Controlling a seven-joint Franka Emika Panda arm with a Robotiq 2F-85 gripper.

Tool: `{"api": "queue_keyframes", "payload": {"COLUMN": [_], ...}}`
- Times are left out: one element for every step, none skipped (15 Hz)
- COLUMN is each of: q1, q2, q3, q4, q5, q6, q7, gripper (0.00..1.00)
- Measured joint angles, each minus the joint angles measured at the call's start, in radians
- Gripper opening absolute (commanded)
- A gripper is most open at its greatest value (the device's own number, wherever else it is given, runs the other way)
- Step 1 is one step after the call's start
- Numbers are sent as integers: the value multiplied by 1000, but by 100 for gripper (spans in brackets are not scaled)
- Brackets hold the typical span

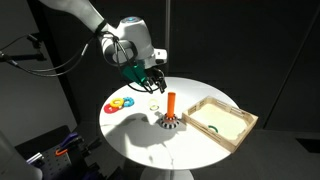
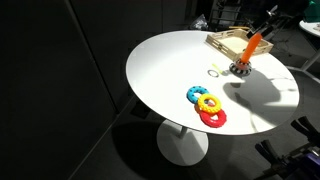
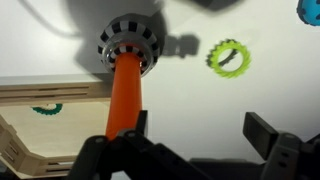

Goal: Put the light green ring on the table

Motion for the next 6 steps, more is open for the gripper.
{"api": "queue_keyframes", "payload": {"q1": [-4,-8,-3,10,23,31], "q2": [-3,-6,-10,-14,-18,-22], "q3": [-3,-7,-23,-46,-68,-83], "q4": [0,1,2,3,5,6], "q5": [0,0,0,0,0,0], "q6": [-27,-59,-89,-117,-142,-160], "q7": [-1,-2,-2,-2,-2,-2], "gripper": [100,100,100,100,100,100]}}
